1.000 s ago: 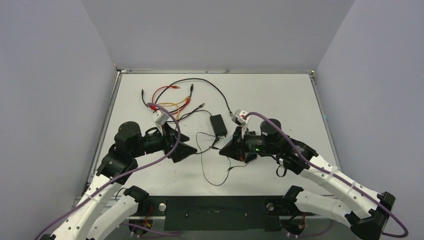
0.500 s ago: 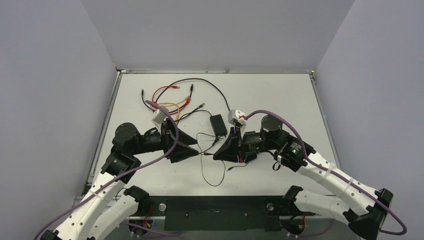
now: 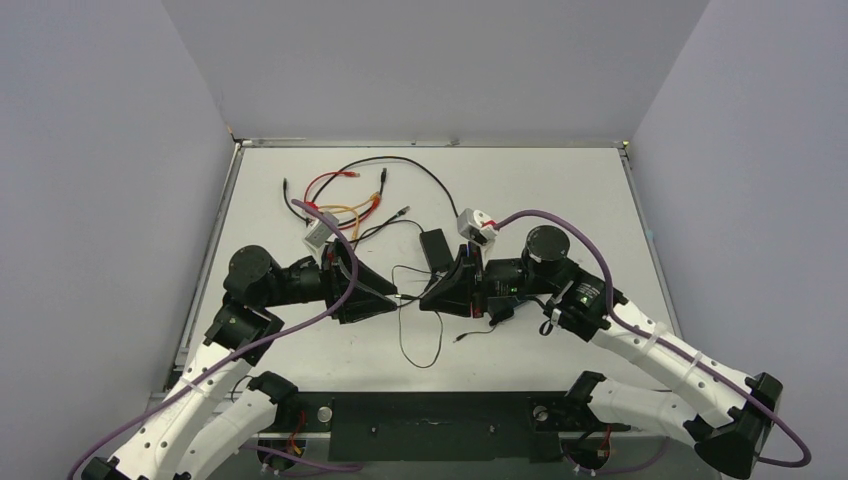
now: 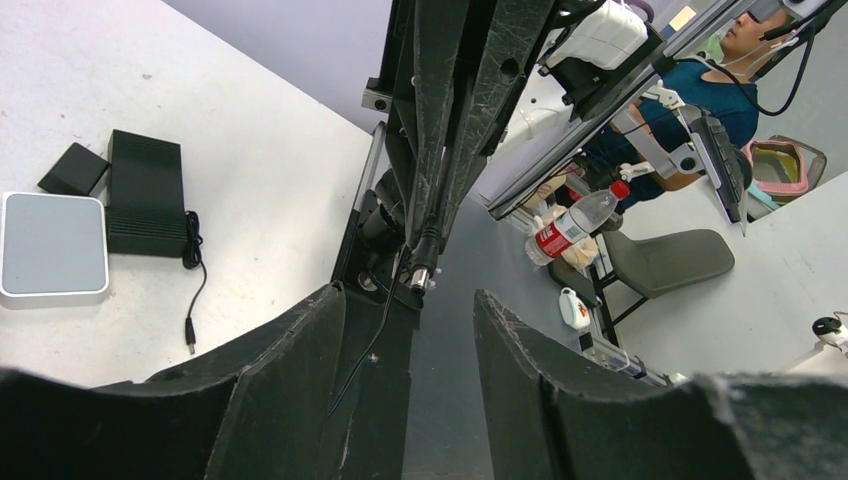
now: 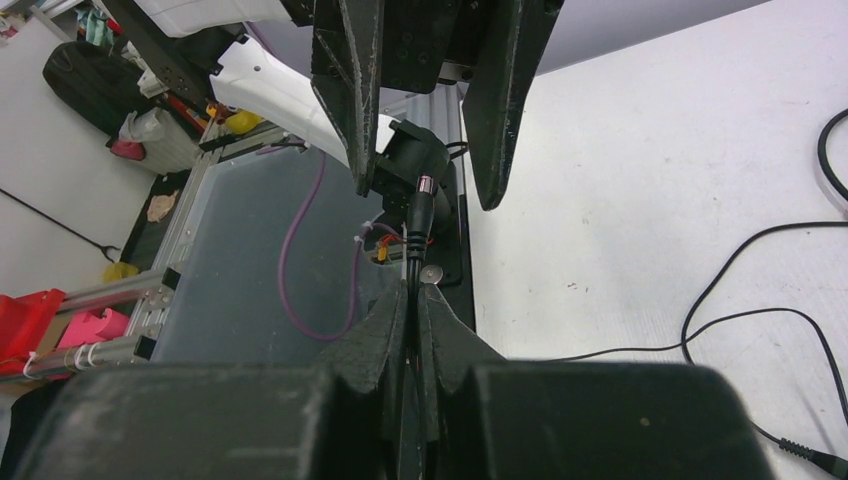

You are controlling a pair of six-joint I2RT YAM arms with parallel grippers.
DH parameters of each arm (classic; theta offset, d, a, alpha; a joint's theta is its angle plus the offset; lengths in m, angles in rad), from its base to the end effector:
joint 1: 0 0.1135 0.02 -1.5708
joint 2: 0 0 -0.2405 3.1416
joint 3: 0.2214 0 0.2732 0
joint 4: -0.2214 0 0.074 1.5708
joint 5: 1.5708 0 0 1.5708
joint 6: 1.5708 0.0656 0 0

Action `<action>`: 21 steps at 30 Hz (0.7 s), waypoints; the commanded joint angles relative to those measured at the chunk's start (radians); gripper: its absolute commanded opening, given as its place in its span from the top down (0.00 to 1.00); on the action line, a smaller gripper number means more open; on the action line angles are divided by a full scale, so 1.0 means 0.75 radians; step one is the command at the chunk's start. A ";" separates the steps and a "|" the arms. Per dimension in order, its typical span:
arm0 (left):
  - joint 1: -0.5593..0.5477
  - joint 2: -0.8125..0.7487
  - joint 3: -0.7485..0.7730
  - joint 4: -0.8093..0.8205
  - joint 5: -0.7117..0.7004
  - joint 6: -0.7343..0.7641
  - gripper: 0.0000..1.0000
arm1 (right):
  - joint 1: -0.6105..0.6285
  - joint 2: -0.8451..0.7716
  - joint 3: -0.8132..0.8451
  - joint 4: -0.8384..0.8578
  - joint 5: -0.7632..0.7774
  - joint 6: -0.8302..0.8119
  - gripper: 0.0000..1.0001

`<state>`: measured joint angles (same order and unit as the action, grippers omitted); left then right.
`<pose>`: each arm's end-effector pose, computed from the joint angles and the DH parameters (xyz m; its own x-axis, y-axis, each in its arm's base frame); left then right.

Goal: Insert the plug into the switch port
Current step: Pick up the power from the center of the board.

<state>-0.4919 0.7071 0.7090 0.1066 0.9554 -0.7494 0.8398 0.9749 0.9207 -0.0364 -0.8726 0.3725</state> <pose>0.1640 -0.1487 0.3424 -0.6032 -0.1229 -0.7880 0.7884 0.0570 -0.6125 0.1429 0.2346 0.3475 -0.4158 -0.1132 -0.9024 -0.8982 -0.1048 0.4270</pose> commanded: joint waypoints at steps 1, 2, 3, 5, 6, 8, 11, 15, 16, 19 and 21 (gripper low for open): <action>-0.007 -0.001 0.007 0.071 0.039 -0.003 0.53 | 0.018 0.021 0.065 0.112 -0.004 0.008 1.00; -0.007 0.000 0.007 0.071 0.039 -0.004 0.53 | 0.021 0.023 0.067 0.105 -0.002 0.007 1.00; -0.007 -0.002 0.009 0.071 0.038 -0.003 0.54 | 0.022 0.028 0.073 0.099 -0.001 0.000 1.00; -0.007 -0.001 0.013 0.068 0.041 -0.003 0.56 | 0.024 0.032 0.079 0.082 0.007 -0.006 1.00; -0.007 0.000 0.012 0.066 0.041 0.000 0.57 | 0.025 0.034 0.080 0.081 0.009 -0.006 1.00; -0.007 0.000 0.012 0.057 0.039 0.006 0.60 | 0.028 0.039 0.083 0.079 0.016 -0.007 1.00; -0.007 0.005 0.014 0.040 0.039 0.014 0.65 | 0.032 0.046 0.085 0.069 0.026 -0.011 1.00; -0.007 0.008 0.012 0.036 0.040 0.019 0.70 | 0.041 0.055 0.090 0.054 0.041 -0.025 1.00; -0.007 0.008 0.012 0.036 0.040 0.021 0.70 | 0.043 0.055 0.092 0.032 0.045 -0.034 1.00; -0.007 0.006 0.010 0.033 0.041 0.024 0.75 | 0.046 0.055 0.095 0.002 0.058 -0.042 1.00; -0.007 0.007 0.013 0.020 0.040 0.036 0.80 | 0.045 0.052 0.094 0.001 0.062 -0.043 1.00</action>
<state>-0.4919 0.7147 0.7090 0.1070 0.9699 -0.7467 0.8658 1.0134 0.9466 -0.0547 -0.8425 0.3676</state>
